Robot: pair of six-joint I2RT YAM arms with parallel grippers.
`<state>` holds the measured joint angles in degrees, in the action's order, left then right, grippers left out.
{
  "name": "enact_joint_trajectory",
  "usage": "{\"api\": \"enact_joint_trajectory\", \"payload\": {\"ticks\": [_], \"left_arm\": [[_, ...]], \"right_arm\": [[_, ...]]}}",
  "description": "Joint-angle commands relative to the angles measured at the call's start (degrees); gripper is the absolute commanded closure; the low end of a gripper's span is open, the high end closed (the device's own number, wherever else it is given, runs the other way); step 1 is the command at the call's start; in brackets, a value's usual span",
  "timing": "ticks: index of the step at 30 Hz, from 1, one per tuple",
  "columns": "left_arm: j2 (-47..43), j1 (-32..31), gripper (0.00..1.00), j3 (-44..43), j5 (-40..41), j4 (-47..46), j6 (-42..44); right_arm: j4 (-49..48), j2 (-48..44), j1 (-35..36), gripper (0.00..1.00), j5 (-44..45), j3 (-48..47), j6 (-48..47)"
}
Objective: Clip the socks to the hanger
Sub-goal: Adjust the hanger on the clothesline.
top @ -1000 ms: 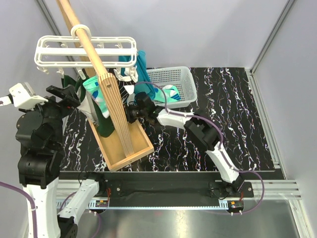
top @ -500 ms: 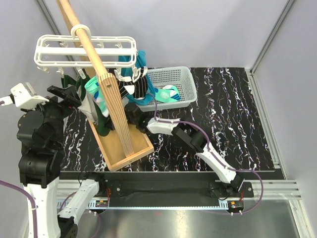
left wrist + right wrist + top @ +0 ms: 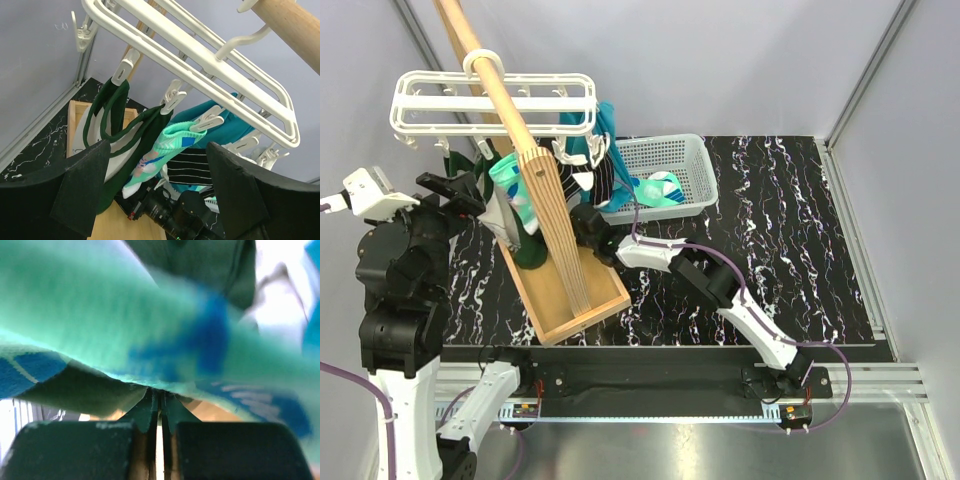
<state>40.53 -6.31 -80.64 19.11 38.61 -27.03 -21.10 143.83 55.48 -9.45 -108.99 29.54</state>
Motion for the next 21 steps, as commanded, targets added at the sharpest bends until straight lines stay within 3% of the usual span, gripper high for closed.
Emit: {"api": "enact_joint_trajectory", "payload": {"ticks": [1, 6, 11, 17, 21], "left_arm": [[-0.5, 0.0, 0.17, 0.4, -1.4, -3.0, -0.7], [-1.9, 0.0, 0.18, 0.0, 0.8, -2.6, -1.5], [-6.2, 0.0, 0.18, 2.7, 2.8, -6.3, -2.1], [-7.0, -0.1, 0.18, 0.8, 6.2, -5.0, -1.3], [-6.6, -0.1, 0.18, -0.3, 9.1, -4.3, -0.7]], "right_arm": [[-1.7, -9.9, 0.4, 1.00, 1.6, 5.4, -0.5], [-3.9, -22.4, 0.3, 1.00, 5.2, 21.9, 1.7], [0.7, -33.4, 0.0, 1.00, 9.1, 31.2, 1.0], [6.6, -39.9, -7.5, 1.00, 9.6, 33.2, 3.0], [10.3, -38.6, -12.7, 1.00, 5.9, 28.0, 1.8]]}}
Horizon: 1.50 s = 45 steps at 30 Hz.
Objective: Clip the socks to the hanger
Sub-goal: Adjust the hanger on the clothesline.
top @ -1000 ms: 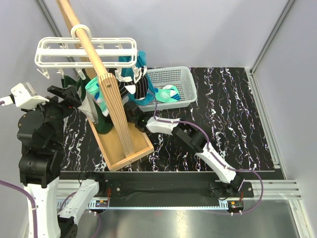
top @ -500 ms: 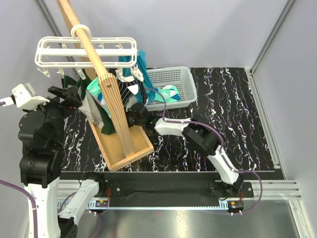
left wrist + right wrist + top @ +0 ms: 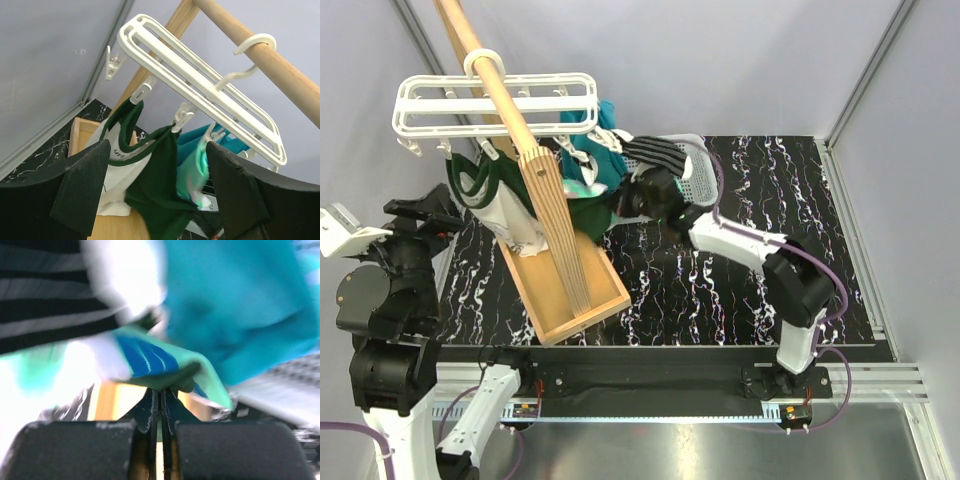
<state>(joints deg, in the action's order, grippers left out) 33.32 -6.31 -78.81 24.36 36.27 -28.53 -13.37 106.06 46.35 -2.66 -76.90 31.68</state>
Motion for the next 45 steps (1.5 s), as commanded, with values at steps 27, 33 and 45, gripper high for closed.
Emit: {"api": "enact_joint_trajectory", "payload": {"ticks": [27, 33, 45], "left_arm": [[1.4, -0.9, 0.21, -2.1, 11.2, -3.1, 4.5], [1.2, -1.0, 0.21, -1.2, 6.2, -2.3, 8.7], [9.6, -0.9, 0.14, -8.2, -4.6, 7.2, 10.6]], "right_arm": [[6.8, 40.9, -15.6, 1.00, -29.0, -62.0, 10.7], [0.8, 43.6, -13.0, 1.00, -26.5, -61.8, 18.9], [3.0, 47.0, -14.3, 0.93, -24.4, -66.0, 18.4]]}}
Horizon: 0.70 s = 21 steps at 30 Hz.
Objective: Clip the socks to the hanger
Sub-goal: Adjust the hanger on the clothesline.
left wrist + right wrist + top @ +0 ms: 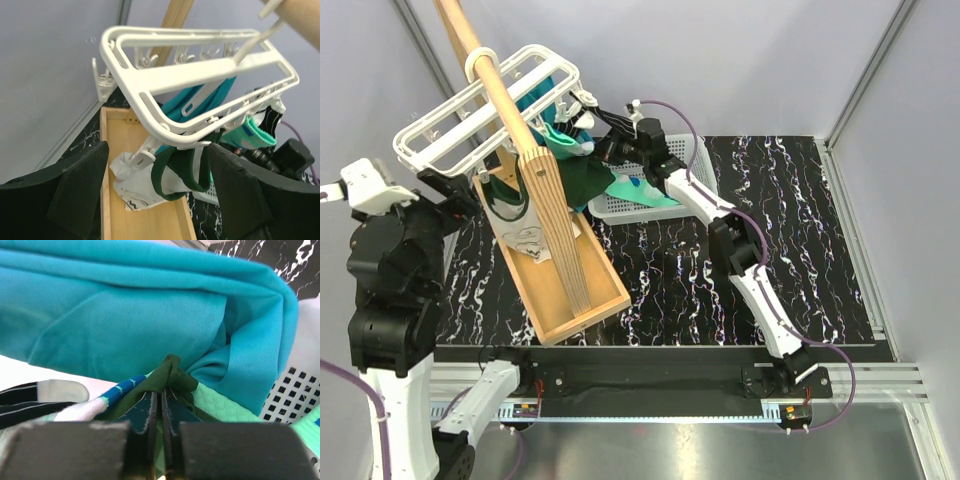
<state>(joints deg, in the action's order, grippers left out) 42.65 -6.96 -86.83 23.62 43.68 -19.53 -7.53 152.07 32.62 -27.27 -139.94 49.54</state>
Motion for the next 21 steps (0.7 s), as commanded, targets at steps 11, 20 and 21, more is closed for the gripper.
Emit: {"api": "enact_joint_trajectory", "payload": {"ticks": [11, 20, 21], "left_arm": [[-1.4, -0.2, 0.15, -0.5, -8.4, -2.3, -0.8], [-2.5, -0.2, 0.15, -1.7, -10.6, -2.1, -1.2], [-2.7, -0.2, 0.15, -1.7, -10.6, -2.0, -1.3]], "right_arm": [[13.3, -13.4, -1.8, 0.44, 0.5, 12.2, -5.8], [18.9, -37.0, -1.9, 0.26, 5.1, 41.0, -15.9], [19.6, -39.0, -1.4, 0.25, 6.2, 45.1, -17.6]]}}
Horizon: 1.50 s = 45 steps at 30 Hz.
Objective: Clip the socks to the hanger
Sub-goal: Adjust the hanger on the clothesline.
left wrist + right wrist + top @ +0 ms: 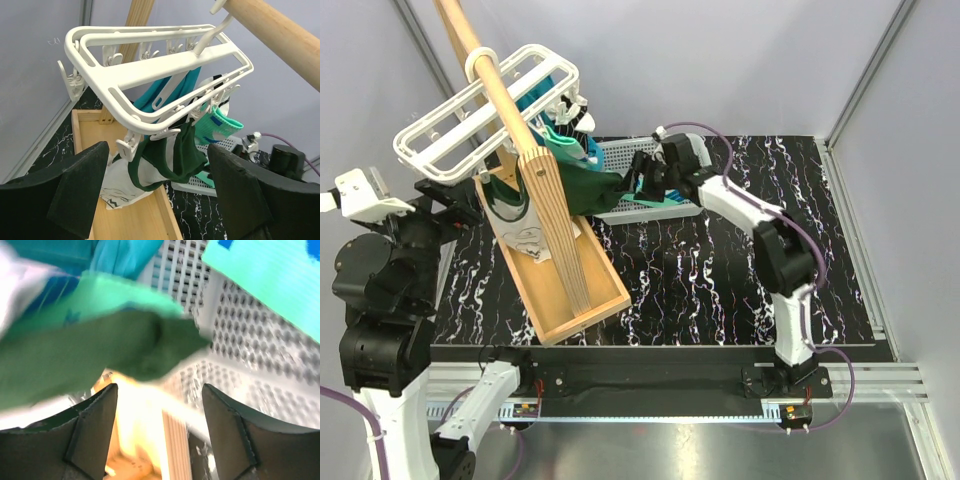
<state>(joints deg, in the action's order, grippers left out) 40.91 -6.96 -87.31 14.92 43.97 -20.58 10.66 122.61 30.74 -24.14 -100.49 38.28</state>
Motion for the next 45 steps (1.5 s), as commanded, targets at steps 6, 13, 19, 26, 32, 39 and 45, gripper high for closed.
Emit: {"api": "enact_joint_trajectory", "payload": {"ticks": [6, 13, 19, 26, 32, 39, 45], "left_arm": [[-1.8, -0.2, 0.15, 0.0, -3.6, -3.8, -1.4], [-1.4, -0.2, 0.15, -1.0, -4.8, -3.3, -1.8], [-1.3, -0.2, 0.15, -2.1, -5.3, -2.1, -1.9], [-1.1, -0.2, 0.15, -2.3, -4.8, -2.0, -1.2], [-0.7, -0.2, 0.15, -1.8, -4.9, -2.7, -1.3], [-0.3, -0.2, 0.15, -1.5, -5.0, -2.9, -1.3], [-0.5, -0.2, 0.15, -1.4, -4.7, -3.0, -1.4]], "right_arm": [[-1.1, -19.9, 6.8, 0.16, 2.4, 16.0, -15.3], [-17.0, -13.0, 13.6, 0.17, -3.9, 18.2, -16.3], [-30.9, 0.3, 14.7, 0.11, -7.9, 11.5, -13.7], [-37.6, 10.4, 17.9, 0.00, -5.5, 3.1, -13.0], [-36.4, 15.1, 21.0, 0.00, 2.0, -3.8, -15.1], [-31.0, 22.2, 22.3, 0.10, 9.9, -16.3, -11.3], [-31.5, 19.2, 22.7, 0.77, 11.0, -14.1, -8.9]]}}
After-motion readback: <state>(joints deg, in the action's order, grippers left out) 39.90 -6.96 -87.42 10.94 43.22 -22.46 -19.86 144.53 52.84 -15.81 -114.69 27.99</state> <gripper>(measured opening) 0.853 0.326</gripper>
